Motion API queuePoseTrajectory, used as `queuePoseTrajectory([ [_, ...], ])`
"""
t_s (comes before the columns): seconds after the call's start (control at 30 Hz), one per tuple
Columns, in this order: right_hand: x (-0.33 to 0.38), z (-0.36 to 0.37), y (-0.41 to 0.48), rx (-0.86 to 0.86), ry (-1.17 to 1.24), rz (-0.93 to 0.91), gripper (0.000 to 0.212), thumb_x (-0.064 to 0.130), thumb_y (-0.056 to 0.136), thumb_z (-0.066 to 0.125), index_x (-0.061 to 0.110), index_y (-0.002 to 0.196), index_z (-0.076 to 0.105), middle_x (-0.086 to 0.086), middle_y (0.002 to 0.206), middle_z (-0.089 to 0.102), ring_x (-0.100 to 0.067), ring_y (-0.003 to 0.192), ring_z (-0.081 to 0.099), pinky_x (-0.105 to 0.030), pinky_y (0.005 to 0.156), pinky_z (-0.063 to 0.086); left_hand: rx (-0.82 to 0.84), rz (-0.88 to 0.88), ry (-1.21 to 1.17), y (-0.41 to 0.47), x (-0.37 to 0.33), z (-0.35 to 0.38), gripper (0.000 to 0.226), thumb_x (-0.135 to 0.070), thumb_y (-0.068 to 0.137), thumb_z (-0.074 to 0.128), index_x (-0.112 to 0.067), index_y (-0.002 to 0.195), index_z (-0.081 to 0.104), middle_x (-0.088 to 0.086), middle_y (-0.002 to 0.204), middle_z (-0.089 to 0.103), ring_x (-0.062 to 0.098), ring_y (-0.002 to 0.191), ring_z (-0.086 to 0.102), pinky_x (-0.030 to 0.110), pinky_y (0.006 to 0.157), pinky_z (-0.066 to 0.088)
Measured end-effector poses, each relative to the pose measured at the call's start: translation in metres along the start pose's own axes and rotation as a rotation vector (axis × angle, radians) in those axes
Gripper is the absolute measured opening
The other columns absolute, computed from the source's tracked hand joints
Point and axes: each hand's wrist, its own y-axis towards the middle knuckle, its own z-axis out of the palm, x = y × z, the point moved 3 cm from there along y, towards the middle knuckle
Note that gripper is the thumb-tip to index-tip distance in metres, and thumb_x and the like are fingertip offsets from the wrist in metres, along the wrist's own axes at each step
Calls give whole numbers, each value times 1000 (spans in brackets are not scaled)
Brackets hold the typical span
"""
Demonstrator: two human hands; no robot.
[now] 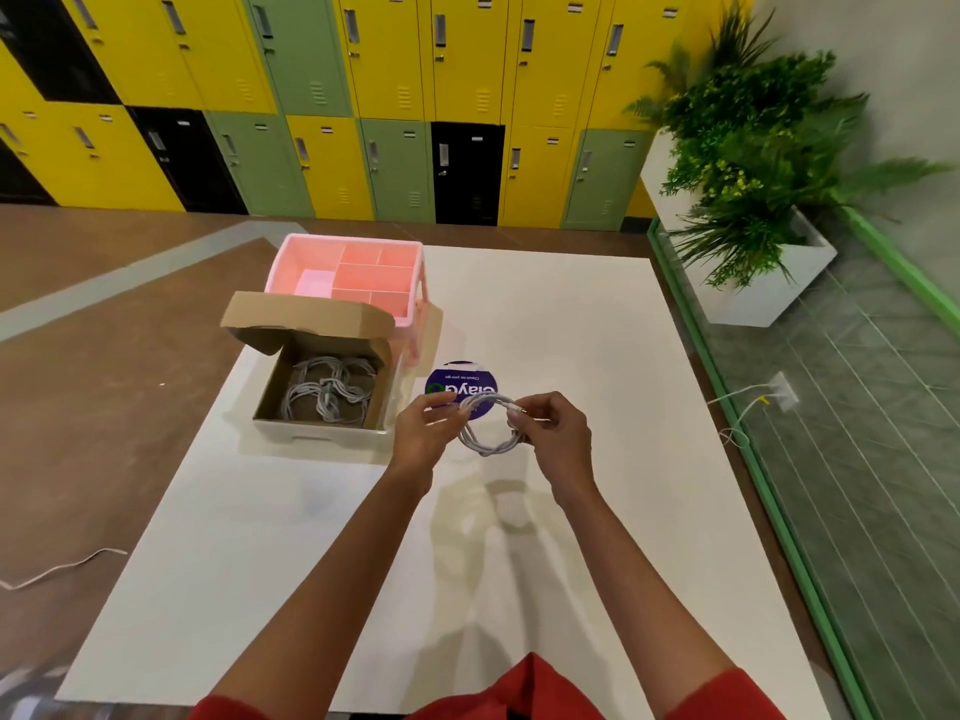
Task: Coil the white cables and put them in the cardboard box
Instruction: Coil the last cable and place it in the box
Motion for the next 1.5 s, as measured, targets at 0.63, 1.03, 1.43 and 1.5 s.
queuePoseTrajectory([
  [0.63,4,223,11,106,-31,236,32,6,89,63,6,121,61,-3,108,66,-12,95,60,-21,85,46,-206,6,181,93,-26,-190,24,6,77,72,-5,98,72,11,97,72,26,93,69,42,88,55],
  [1.03,-3,258,34,197,-137,212,39,2,92,51,13,130,56,-6,128,62,-21,117,58,-37,105,44,-268,-6,309,122,-20,-197,22,7,84,62,7,106,64,17,109,67,25,98,64,31,88,53],
  [1.43,-4,204,39,-127,-82,185,38,5,84,70,13,113,48,2,92,61,-15,87,62,-35,83,55,-395,215,395,114,-48,-241,20,-16,83,73,-15,95,56,10,111,55,21,93,62,29,79,51],
  [1.5,14,202,43,-108,-150,97,55,11,81,75,11,125,41,0,98,59,-14,86,60,-21,71,49,-404,251,387,117,-62,-244,34,-14,80,76,-9,102,51,8,110,51,19,92,59,19,71,48],
])
